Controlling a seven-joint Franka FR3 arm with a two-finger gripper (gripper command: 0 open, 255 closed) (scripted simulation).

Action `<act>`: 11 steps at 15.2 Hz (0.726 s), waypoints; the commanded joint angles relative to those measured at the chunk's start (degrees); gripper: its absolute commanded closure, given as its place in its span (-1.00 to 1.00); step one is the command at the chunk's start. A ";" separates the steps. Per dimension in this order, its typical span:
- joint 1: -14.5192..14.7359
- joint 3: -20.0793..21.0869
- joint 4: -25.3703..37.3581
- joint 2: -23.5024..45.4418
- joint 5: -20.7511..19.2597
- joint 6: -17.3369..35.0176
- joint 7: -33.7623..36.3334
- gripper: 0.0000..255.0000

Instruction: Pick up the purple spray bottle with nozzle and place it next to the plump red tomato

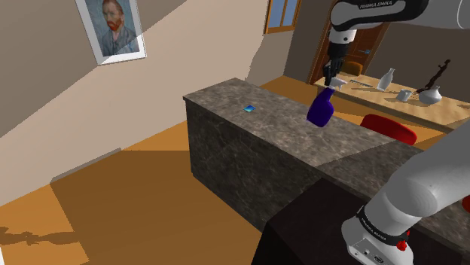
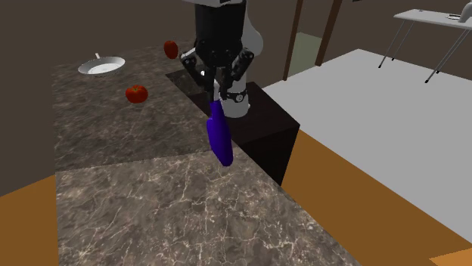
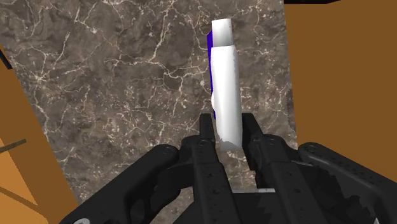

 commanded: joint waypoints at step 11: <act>0.20 0.22 10.75 1.30 0.54 -9.44 -1.23 1.00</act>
